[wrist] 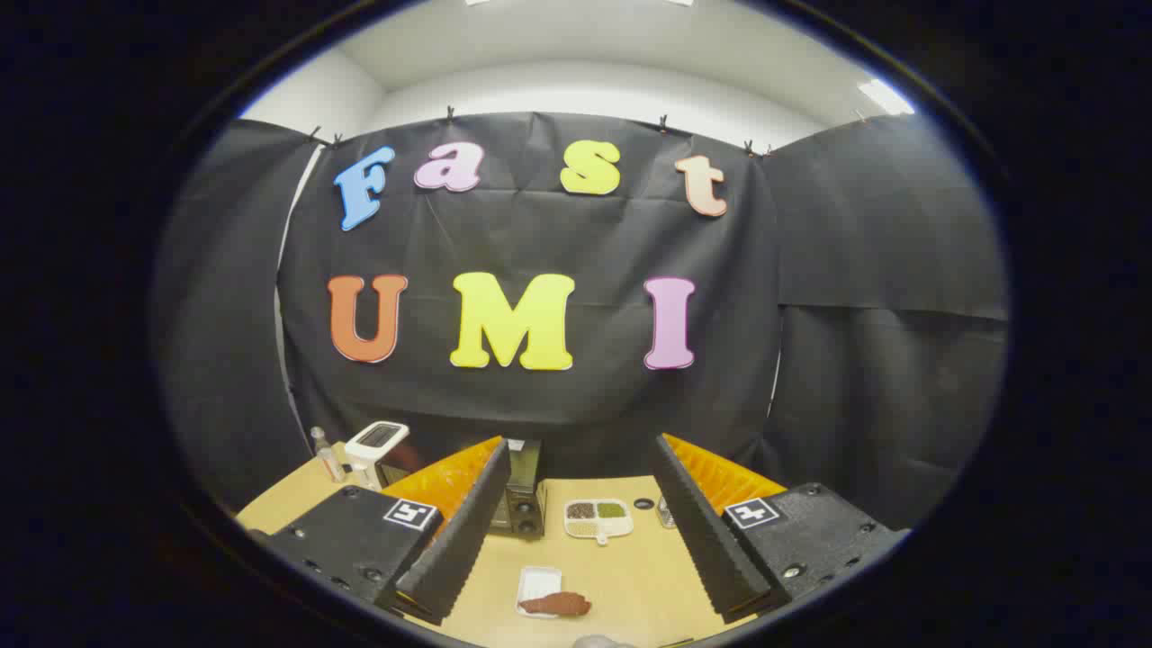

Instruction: Open the toaster oven, put the food inside, and close the toaster oven door.

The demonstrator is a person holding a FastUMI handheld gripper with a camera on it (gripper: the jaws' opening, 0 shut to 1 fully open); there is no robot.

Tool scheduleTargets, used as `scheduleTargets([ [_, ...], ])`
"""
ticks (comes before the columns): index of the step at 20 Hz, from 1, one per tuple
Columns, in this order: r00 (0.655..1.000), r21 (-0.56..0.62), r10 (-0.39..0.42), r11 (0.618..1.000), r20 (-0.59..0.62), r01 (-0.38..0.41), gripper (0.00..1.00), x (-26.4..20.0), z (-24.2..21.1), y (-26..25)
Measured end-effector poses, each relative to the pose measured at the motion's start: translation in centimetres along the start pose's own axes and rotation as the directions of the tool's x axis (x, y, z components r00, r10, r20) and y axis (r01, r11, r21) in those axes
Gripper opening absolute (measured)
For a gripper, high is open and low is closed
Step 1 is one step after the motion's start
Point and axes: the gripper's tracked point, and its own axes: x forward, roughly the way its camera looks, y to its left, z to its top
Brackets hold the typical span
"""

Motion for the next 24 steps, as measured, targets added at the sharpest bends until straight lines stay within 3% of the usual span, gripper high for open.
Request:
scheduleTargets([
  [14,1.000,-0.004,0.007,1.000,0.007,-0.007,1.00,3.7,-1.0,3.6],
  [24,0.997,0.012,0.078,0.997,-0.012,-0.078,1.00,12.6,-6.1,14.0],
])
